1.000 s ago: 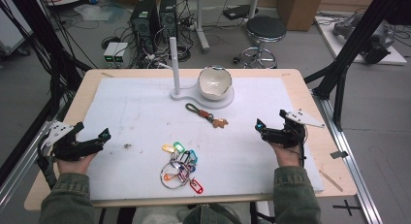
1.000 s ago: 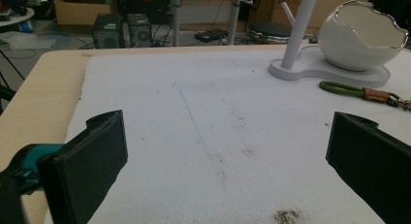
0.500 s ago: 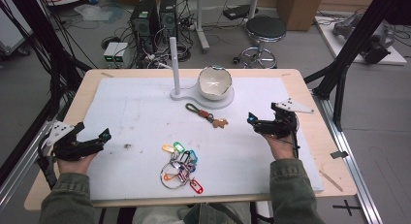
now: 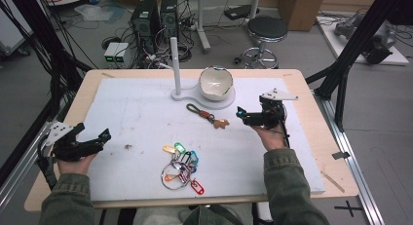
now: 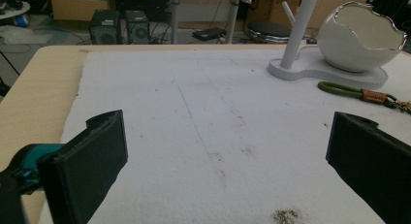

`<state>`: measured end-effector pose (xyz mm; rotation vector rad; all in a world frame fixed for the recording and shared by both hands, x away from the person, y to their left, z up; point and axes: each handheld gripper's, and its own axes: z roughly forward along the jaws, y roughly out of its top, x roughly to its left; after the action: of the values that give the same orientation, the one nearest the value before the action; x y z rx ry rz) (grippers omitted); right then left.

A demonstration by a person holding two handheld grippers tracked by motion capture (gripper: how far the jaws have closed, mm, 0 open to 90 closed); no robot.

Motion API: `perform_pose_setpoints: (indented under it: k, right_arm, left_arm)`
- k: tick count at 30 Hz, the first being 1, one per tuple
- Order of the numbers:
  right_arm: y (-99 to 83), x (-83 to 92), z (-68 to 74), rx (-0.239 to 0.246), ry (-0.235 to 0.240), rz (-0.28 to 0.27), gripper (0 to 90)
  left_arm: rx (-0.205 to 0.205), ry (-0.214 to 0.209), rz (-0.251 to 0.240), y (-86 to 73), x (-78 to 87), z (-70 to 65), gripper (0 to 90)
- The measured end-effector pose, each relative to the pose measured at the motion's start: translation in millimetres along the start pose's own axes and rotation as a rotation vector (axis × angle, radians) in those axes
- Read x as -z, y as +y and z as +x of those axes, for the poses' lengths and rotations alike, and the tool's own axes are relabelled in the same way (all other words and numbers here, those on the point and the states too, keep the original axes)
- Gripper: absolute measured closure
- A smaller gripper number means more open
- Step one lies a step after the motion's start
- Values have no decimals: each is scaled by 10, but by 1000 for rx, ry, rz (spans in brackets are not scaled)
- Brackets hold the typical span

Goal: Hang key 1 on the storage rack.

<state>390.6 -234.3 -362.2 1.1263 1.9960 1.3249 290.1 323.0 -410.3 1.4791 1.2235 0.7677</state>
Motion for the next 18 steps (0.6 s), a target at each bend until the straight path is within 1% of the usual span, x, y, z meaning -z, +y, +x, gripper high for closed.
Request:
perform_pose_setpoints:
  k: [2,3,4,6,7,8,11,12,15,16,18]
  right_arm:
    - [55,-73,37,3,15,13,5]
    - [55,-73,37,3,15,13,5]
    - [85,-104,52,7,25,20,5]
    - [129,-148,78,20,33,17,6]
    - [147,-169,90,21,38,27,5]
    - [171,-222,95,26,40,33,5]
    - [189,-263,105,19,45,42,5]
    - [211,-300,111,24,48,50,5]
    - [228,-327,118,26,52,50,6]
    - [238,-355,124,26,56,60,5]
    - [244,-384,128,26,60,64,5]
  left_arm:
    - [1,-1,0,0,-1,1,17]
    - [4,-1,-3,0,0,-1,16]
    - [3,-3,-5,1,2,0,16]
    - [3,-2,-7,2,5,3,17]
    - [4,-2,-8,3,5,4,17]
    - [4,-3,-7,2,5,7,17]
    - [6,-5,-9,3,4,5,16]
    - [5,-5,-8,2,4,6,17]
    - [8,-5,-7,2,2,7,17]
    - [9,-6,-7,2,2,8,17]
    - [9,-4,-6,2,-1,8,17]
